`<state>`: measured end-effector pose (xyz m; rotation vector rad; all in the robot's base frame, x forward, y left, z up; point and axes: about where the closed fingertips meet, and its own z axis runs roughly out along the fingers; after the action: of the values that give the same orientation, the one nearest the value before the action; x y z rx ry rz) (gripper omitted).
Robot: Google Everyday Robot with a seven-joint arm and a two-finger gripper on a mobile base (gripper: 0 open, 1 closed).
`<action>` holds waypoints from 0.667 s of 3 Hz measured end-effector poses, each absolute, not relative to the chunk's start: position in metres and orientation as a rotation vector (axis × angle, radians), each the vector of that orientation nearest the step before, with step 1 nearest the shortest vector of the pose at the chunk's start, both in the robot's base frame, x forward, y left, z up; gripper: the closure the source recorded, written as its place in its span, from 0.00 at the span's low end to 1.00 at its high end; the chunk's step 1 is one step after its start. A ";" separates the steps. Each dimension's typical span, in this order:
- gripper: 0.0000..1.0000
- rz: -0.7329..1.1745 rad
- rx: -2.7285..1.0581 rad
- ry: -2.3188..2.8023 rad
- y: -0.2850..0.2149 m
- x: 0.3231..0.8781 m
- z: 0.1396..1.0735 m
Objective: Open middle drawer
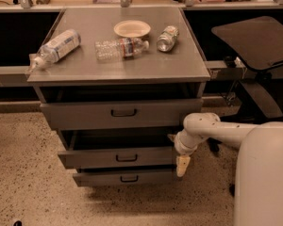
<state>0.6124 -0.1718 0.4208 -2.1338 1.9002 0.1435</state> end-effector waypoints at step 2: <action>0.39 0.234 -2.251 1.825 -0.141 0.562 0.418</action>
Offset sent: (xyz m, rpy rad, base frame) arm -0.0935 0.0495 -0.0049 -0.0121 0.1302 0.1705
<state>0.5617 -0.1409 0.4181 -2.2506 1.8254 0.2340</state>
